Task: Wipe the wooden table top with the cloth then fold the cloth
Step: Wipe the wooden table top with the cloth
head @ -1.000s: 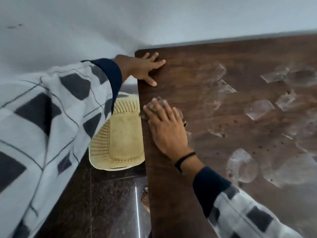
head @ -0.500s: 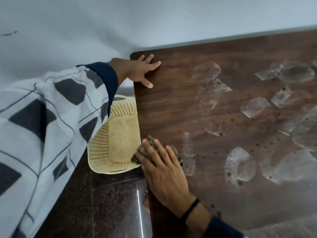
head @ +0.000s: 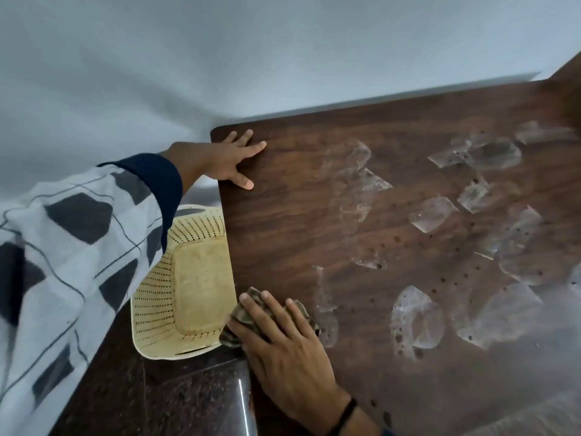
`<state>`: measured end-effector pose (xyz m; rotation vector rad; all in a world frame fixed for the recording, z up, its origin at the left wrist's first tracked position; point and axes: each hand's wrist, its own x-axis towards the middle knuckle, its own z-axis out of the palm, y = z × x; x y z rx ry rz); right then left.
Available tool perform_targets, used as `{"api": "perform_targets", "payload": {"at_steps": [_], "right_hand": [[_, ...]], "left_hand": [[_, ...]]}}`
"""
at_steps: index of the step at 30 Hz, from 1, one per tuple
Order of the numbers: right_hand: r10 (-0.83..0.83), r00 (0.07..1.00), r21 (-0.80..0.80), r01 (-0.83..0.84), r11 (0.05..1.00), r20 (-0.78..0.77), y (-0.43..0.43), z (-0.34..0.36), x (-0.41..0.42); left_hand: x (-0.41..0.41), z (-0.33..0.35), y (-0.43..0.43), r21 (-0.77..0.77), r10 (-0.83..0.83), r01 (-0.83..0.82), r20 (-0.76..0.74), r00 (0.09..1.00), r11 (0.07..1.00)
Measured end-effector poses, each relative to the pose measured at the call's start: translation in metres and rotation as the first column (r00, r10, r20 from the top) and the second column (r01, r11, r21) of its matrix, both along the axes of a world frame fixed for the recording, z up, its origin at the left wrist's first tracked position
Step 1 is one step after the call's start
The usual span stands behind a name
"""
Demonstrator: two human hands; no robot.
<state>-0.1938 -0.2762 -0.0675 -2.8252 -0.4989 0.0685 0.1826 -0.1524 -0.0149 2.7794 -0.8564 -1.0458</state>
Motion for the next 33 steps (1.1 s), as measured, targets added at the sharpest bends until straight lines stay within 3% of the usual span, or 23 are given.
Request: {"api": "perform_targets", "payload": {"at_steps": [6,11,13,18,23,33], "right_hand": [[-0.217,0.976,-0.006,0.217,0.976,-0.028,-0.003,0.014,0.077],[-0.034,0.999,-0.001,0.034,0.999,-0.005,0.005,0.002,0.006],[-0.003,1.000,-0.027,0.003,1.000,-0.005,-0.007,0.003,0.020],[-0.234,0.971,-0.014,0.234,0.972,-0.056,-0.009,0.017,0.077],[-0.088,0.996,-0.019,0.088,0.996,0.010,-0.001,0.004,0.019],[-0.120,0.991,0.008,0.120,0.993,0.049,-0.009,0.001,0.060]], "left_hand": [[-0.001,-0.001,0.001,0.011,0.006,-0.006,-0.006,1.000,1.000],[-0.001,-0.001,0.001,-0.006,0.014,-0.014,-0.020,1.000,1.000],[0.000,-0.002,0.000,-0.004,0.007,-0.007,-0.020,1.000,1.000],[-0.001,-0.006,0.002,-0.012,0.014,-0.015,-0.011,1.000,1.000],[-0.001,-0.004,0.001,-0.026,0.014,-0.014,-0.001,1.000,1.000],[-0.027,0.014,-0.020,0.040,-0.008,0.005,0.068,0.998,0.999]]}}
